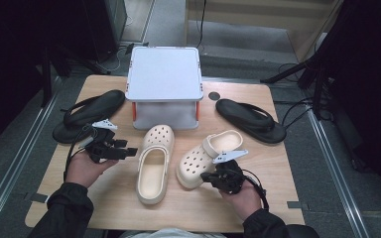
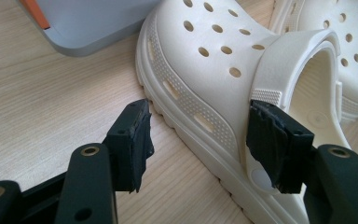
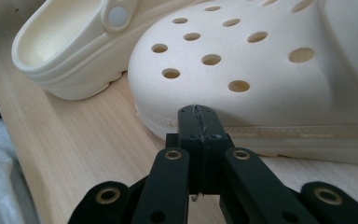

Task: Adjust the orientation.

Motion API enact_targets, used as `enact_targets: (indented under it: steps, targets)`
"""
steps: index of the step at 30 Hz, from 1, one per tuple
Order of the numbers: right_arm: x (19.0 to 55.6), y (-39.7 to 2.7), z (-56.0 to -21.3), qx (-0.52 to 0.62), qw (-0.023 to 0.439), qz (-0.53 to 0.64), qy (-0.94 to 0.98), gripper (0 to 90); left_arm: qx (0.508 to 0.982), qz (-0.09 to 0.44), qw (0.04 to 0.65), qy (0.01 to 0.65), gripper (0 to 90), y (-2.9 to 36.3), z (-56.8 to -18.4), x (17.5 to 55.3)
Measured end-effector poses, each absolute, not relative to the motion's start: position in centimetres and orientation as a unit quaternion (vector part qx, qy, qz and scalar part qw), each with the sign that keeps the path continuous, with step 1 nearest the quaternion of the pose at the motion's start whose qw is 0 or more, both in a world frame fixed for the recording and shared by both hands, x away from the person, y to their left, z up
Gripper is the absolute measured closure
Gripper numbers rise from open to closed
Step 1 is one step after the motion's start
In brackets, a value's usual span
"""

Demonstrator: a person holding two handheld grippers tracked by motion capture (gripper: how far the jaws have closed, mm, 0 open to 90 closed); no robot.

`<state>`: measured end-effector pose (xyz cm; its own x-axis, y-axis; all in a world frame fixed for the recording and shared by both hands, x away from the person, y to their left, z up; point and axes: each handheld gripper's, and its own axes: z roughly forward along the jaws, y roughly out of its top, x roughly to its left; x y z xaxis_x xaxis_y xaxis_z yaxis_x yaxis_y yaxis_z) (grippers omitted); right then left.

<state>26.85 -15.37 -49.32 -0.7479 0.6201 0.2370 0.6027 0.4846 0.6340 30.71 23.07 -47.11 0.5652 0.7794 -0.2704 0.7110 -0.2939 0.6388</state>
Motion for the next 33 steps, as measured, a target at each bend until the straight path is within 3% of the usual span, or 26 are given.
enact_targets:
  steps: [11, 23, 28, 33]
  targets:
    - [28.5, -15.0, -48.7, 0.354, -0.001, 0.385, 0.852, 90.0, 0.8, 0.05, 0.371, 0.47, 40.9, 23.6, -47.2, 30.2]
    - [31.4, -20.9, -45.8, 0.406, 0.05, 0.422, 0.809, 90.0, 0.798, 0.051, 0.368, 0.474, 40.8, 23.7, -47.3, 30.0]
    - [34.3, -22.4, -46.0, 0.419, 0.072, 0.406, 0.809, 90.0, 0.798, 0.052, 0.367, 0.476, 40.8, 23.7, -47.4, 29.6]
    - [37.0, -22.3, -47.7, 0.431, 0.043, 0.384, 0.815, 90.0, 0.799, 0.055, 0.367, 0.473, 40.9, 23.9, -47.4, 29.3]
